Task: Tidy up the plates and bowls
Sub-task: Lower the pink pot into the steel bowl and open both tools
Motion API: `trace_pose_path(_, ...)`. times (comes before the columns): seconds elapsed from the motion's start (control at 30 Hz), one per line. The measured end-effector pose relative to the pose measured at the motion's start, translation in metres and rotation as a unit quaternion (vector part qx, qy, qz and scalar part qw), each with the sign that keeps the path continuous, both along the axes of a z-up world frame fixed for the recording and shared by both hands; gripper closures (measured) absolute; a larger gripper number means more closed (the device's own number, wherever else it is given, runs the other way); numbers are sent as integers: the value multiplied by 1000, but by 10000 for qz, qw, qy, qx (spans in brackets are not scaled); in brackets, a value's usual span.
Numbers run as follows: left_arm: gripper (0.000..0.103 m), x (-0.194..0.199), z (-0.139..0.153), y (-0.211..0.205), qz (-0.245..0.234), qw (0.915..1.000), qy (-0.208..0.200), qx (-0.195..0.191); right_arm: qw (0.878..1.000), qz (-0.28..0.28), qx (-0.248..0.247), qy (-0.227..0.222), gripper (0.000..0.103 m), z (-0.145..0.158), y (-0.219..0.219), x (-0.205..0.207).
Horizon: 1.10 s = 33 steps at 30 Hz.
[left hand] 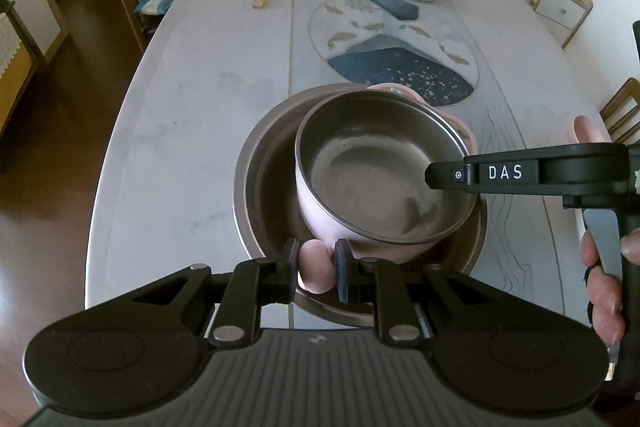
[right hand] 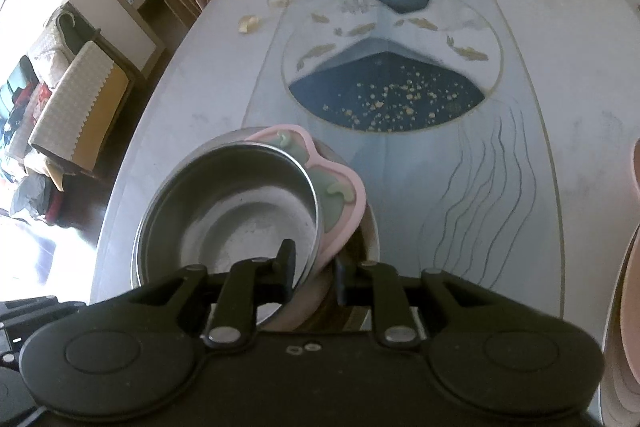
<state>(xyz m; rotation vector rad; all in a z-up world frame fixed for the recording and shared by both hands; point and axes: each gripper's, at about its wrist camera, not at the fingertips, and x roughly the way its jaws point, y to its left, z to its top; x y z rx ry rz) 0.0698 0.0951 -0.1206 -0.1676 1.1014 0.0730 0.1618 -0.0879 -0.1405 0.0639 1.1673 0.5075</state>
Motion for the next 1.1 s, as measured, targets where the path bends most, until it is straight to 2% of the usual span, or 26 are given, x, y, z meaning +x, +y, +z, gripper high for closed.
trace_pose_path(0.2,85,4,1,3,-10,9999,104,-73,10000,22,-15,46,78,0,1,1)
trace_pose_path(0.4,85,9,1,10,22,9994,200,-266,9998,159,-60,126,69,4,3,1)
trace_pose_path(0.47,84,10,3,11,-5,9994,198,-272,9997,183,-93,147,65,5,2,1)
trace_pose_path(0.6,84,9,8,14,-58,9994,126,-315,9994,244,-76,215,65,8,-2,0)
trace_pose_path(0.73,84,6,15,20,-81,9990,82,-424,9991,404,-62,115,55,16,-3,-1)
trace_pose_path(0.8,83,5,20,22,-92,9990,19,-434,9987,505,-31,80,54,22,-4,-2)
trace_pose_path(0.93,73,5,36,24,-101,9991,-221,-356,9978,657,31,-20,51,38,-6,1)
trace_pose_path(1.07,53,12,52,23,-75,9982,-521,-280,9972,723,84,-163,47,57,-9,8)
trace_pose_path(1.1,53,15,57,21,-88,9978,-597,-257,9969,746,101,-210,46,62,-10,9)
